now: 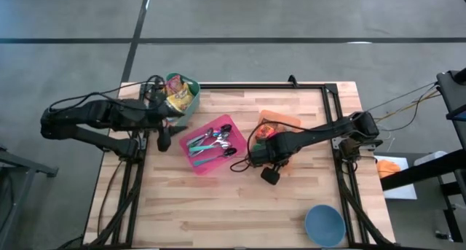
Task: Pick & Place Food Item
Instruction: Adjust the white seasoning bottle in the orange bin, then return to Home Position
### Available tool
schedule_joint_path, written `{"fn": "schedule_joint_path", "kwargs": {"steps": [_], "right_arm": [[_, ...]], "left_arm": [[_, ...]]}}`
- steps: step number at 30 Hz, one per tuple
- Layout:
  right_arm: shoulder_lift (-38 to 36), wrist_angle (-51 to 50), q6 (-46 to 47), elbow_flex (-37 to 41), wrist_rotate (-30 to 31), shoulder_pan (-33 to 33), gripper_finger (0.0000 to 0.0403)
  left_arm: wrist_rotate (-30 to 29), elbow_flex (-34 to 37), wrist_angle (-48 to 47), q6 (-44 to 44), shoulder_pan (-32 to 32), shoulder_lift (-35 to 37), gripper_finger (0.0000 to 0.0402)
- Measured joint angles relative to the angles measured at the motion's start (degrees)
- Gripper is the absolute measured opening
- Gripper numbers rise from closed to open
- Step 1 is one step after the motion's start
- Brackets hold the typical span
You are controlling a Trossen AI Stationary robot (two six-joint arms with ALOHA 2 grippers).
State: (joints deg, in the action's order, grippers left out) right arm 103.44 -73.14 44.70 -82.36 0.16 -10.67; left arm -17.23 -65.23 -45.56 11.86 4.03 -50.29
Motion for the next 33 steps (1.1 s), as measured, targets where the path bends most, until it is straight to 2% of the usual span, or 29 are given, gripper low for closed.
{"fn": "schedule_joint_path", "kwargs": {"steps": [6,12,14,15,20,22,24,26,28,30,33], "right_arm": [[-2.7,-0.1,0.0,-3.2,9.7,-1.9,0.0382],[-8.9,-0.4,-0.7,-5.5,12.0,-2.9,0.0382],[-12.0,-0.2,1.3,-5.5,13.6,-3.7,0.0382],[-13.4,0.1,2.3,-5.2,16.7,-4.6,0.0382],[-21.2,4.2,3.4,-1.3,41.5,-13.1,0.0382],[-24.7,7.7,3.0,1.4,46.4,-16.4,0.0382],[-28.4,13.7,0.2,4.8,48.9,-18.6,0.0382],[-32.3,21.8,-4.7,9.4,49.3,-19.9,0.0382],[-36.2,32.3,-11.3,14.6,47.1,-19.9,0.0382],[-40.5,43.8,-18.1,20.7,41.5,-19.3,0.0382],[-46.9,61.1,-28.2,30.4,28.7,-17.0,0.0382]], "left_arm": [[-4.2,0.0,-3.3,-0.1,0.0,3.2,0.0236],[-4.2,0.0,-9.4,-0.2,0.0,4.5,0.0236],[-4.2,0.3,-11.0,2.3,0.0,4.3,0.0236],[-4.2,0.9,-10.3,3.6,0.0,4.4,0.0236],[-2.8,8.1,-0.6,2.3,0.0,8.6,0.0236],[-0.3,12.5,4.1,1.7,0.0,11.9,0.0236],[1.5,16.8,9.1,1.5,0.0,15.8,0.0236],[1.9,20.6,12.0,0.9,-0.1,19.7,0.0236],[2.3,23.8,12.6,0.4,-0.1,22.7,0.0236],[2.6,26.7,12.6,0.5,-0.1,25.1,0.0236],[3.2,29.9,13.3,1.3,-0.1,27.7,0.0236]]}}
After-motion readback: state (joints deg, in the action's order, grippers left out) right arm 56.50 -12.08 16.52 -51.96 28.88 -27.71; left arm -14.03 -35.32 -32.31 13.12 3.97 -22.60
